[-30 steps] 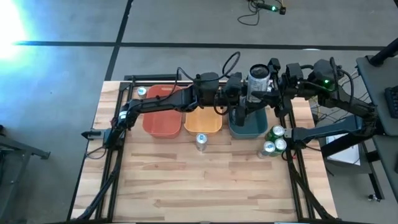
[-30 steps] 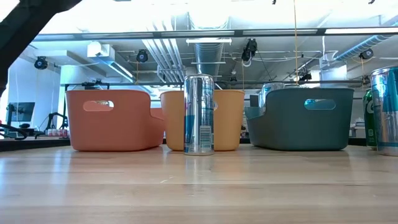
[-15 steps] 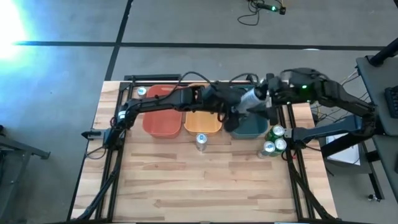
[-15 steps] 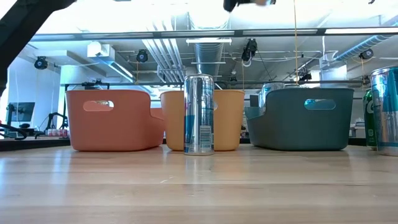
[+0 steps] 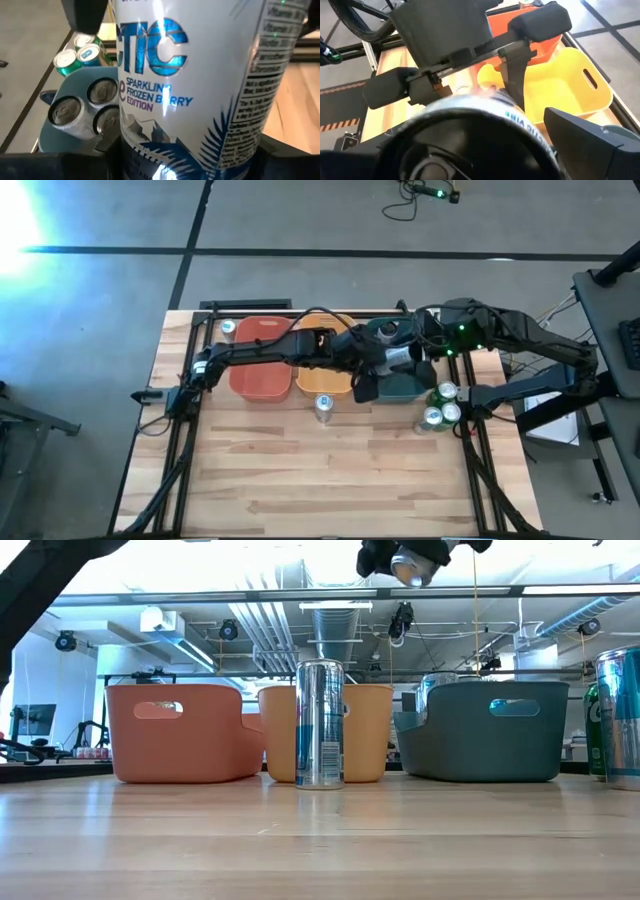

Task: Sort soda cans
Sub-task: Put the white/blue soda can into the blue bin

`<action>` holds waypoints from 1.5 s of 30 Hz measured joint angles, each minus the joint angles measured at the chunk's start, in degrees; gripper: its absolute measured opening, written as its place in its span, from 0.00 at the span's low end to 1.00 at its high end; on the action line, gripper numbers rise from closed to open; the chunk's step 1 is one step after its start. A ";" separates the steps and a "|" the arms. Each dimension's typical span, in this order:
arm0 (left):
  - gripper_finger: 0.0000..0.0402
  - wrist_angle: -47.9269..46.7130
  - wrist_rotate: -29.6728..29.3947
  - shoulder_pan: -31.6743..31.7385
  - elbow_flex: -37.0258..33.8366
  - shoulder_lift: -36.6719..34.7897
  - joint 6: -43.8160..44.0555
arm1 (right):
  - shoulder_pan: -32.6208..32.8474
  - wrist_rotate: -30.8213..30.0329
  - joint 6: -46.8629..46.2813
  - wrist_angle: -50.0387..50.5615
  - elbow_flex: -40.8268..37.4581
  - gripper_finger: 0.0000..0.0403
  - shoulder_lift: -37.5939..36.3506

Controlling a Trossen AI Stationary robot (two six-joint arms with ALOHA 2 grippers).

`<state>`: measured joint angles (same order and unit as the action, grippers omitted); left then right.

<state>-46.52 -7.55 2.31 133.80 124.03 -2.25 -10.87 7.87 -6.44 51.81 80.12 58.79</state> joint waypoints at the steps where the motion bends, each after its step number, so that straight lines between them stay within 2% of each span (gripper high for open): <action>1: 0.57 -0.52 -0.09 -0.05 0.00 0.00 -0.10 | 0.01 -0.01 0.00 0.12 0.01 0.90 0.13; 6: 0.57 -1.00 -1.08 -0.28 -0.09 0.02 -0.11 | 0.00 -0.36 -1.10 0.18 0.00 0.85 0.67; 11: 0.57 -1.55 -1.29 -0.28 -0.09 0.02 1.10 | 0.00 -0.10 -2.17 0.27 0.00 0.67 0.65; 13: 0.61 -1.53 -1.35 -0.28 -0.09 0.00 1.55 | 0.00 -0.14 -2.11 0.25 0.00 0.61 0.53; 19: 0.79 -4.04 -1.50 -0.39 0.86 -0.09 1.06 | -0.02 -0.61 -1.55 4.12 -0.11 0.61 0.52; 23: 0.85 -11.45 -5.85 -0.40 0.94 -1.26 1.31 | -0.02 -2.22 -1.64 10.17 -0.68 0.61 0.46; 27: 0.84 -21.46 -12.73 -0.11 1.14 -2.88 2.43 | -0.02 -6.16 -1.67 15.75 -1.98 0.61 0.26; 30: 0.82 -25.59 -14.06 0.11 1.12 -3.31 4.07 | -0.04 -9.25 -2.63 17.84 -4.11 0.61 0.22; 35: 0.78 -25.53 -14.10 0.00 1.07 -5.01 4.78 | -0.04 -12.78 -5.13 18.03 -8.44 0.62 1.63; 41: 0.75 -25.41 -14.51 0.01 1.03 -9.21 5.26 | -0.35 -18.70 -12.92 17.97 -11.06 0.62 5.98; 45: 0.74 -24.92 -15.11 0.04 0.87 -12.68 5.32 | -1.54 -19.33 -18.27 17.76 -11.10 0.62 9.38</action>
<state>-71.44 -22.66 2.35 134.67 111.34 3.07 -12.42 -11.46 -24.71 69.56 69.01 68.17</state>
